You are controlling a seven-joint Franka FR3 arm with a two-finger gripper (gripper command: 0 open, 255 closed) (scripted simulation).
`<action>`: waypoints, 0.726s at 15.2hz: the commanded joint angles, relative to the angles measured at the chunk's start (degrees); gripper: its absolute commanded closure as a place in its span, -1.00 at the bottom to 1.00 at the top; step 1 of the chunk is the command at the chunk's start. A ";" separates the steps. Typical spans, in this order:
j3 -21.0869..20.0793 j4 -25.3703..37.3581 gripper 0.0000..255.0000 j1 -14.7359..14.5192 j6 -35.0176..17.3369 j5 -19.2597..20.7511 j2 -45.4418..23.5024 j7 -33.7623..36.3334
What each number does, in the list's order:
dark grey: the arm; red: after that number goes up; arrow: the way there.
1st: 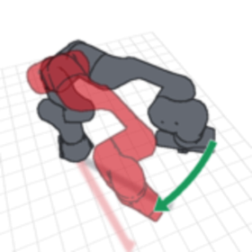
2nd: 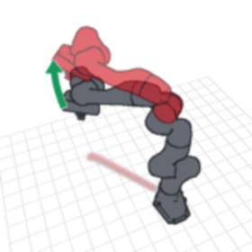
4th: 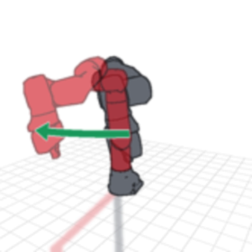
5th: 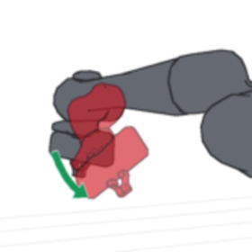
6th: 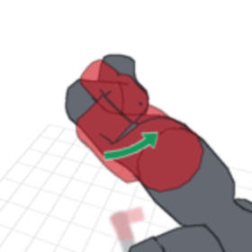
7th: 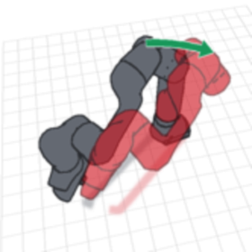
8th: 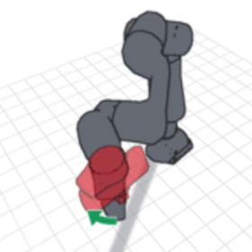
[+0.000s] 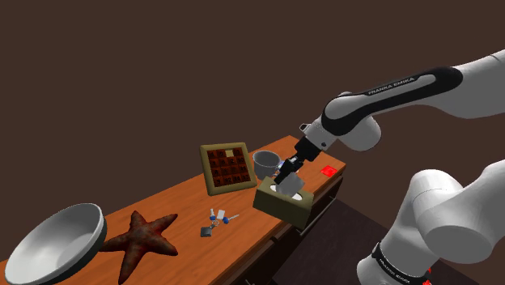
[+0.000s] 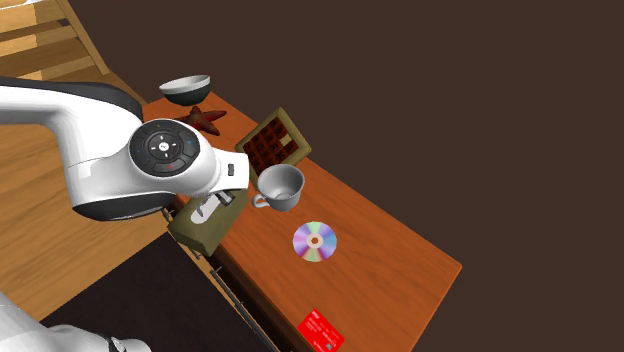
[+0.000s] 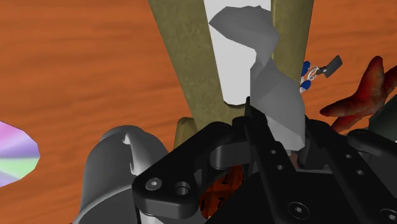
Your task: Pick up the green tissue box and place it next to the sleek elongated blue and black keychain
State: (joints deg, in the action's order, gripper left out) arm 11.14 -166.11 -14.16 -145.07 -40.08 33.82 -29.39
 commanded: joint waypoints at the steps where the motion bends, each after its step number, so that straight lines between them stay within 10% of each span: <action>1: 0.02 -0.22 1.00 0.08 0.19 0.10 -0.07 0.07; 11: -1.86 1.55 1.00 2.76 5.36 3.93 3.80 4.80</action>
State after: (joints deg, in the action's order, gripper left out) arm 9.58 -164.78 -11.93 -140.72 -36.87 36.79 -25.42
